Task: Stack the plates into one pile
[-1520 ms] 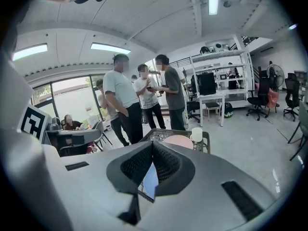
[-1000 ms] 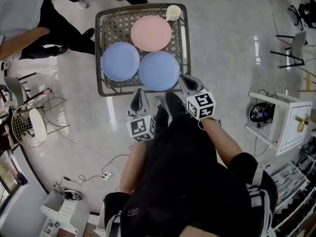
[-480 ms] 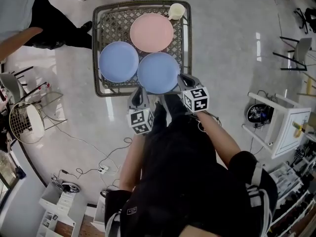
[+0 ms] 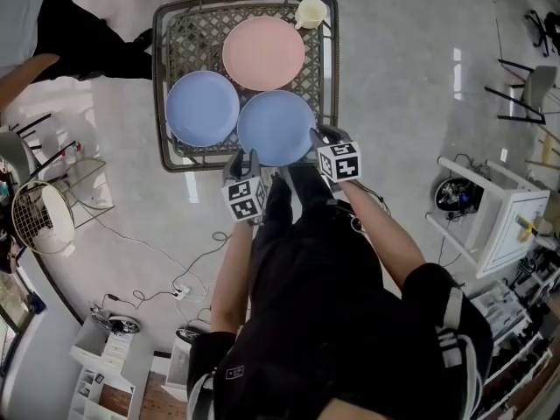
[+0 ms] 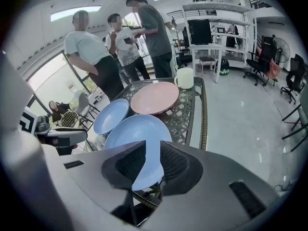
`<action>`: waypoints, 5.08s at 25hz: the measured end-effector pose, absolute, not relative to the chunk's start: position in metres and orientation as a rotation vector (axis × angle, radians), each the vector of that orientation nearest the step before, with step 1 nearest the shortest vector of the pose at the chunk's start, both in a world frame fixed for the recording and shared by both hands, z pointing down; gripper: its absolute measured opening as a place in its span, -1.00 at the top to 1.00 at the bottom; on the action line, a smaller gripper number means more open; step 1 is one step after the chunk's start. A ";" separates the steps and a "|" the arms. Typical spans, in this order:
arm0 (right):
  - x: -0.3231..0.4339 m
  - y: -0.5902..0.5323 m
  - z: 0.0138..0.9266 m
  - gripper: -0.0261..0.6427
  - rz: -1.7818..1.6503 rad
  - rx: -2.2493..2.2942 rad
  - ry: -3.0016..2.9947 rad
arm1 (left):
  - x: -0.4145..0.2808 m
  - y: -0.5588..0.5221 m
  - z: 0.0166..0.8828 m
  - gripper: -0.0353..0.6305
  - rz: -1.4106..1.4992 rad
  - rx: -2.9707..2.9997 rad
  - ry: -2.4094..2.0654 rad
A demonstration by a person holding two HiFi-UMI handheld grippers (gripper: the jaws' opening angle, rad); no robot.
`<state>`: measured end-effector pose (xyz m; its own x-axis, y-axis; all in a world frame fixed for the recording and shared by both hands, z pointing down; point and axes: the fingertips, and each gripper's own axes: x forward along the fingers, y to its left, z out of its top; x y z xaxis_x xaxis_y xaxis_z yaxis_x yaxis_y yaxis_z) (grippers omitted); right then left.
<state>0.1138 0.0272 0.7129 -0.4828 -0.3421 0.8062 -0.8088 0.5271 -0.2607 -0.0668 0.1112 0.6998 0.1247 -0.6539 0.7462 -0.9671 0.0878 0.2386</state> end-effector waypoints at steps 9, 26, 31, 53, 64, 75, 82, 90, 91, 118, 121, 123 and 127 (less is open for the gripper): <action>0.125 0.030 0.772 0.65 0.900 0.898 -1.930 | -0.069 0.131 0.773 0.34 0.604 1.480 -1.520; 0.131 0.033 0.813 0.64 0.971 0.874 -1.853 | -0.071 0.139 0.818 0.53 0.583 1.336 -1.483; 0.131 0.034 0.815 0.71 0.997 0.877 -1.852 | -0.071 0.137 0.818 0.61 0.576 1.344 -1.485; 0.152 0.027 0.767 0.80 1.020 0.903 -1.917 | -0.052 0.126 0.767 0.65 0.552 1.395 -1.533; 0.148 -0.019 0.724 0.80 0.999 0.875 -2.037 | -0.052 0.088 0.720 0.65 0.497 1.395 -1.632; 0.123 -0.064 0.699 0.80 0.984 0.853 -2.115 | -0.077 0.046 0.694 0.66 0.472 1.397 -1.717; 0.101 -0.094 0.700 0.80 0.973 0.877 -2.110 | -0.099 0.011 0.698 0.67 0.470 1.423 -1.701; 0.084 -0.129 0.714 0.81 0.997 0.939 -2.037 | -0.123 -0.034 0.715 0.67 0.510 1.434 -1.646; 0.082 -0.134 0.716 0.81 0.999 0.946 -2.029 | -0.125 -0.039 0.718 0.67 0.515 1.435 -1.637; 0.060 -0.182 0.789 0.81 1.090 1.042 -1.799 | -0.156 -0.113 0.787 0.68 0.631 1.401 -1.494; 0.061 -0.183 0.791 0.81 1.085 1.050 -1.781 | -0.156 -0.116 0.788 0.68 0.635 1.403 -1.487; 0.061 -0.183 0.792 0.81 1.081 1.049 -1.774 | -0.157 -0.116 0.790 0.68 0.636 1.402 -1.482; 0.059 -0.187 0.795 0.80 1.077 1.045 -1.763 | -0.158 -0.120 0.792 0.68 0.641 1.402 -1.478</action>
<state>0.0589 -0.1866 0.7955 -0.3354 -0.2344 0.9124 -0.9188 0.2954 -0.2619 -0.1585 -0.1196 0.7915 0.1267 -0.4442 0.8869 -0.9510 0.1999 0.2360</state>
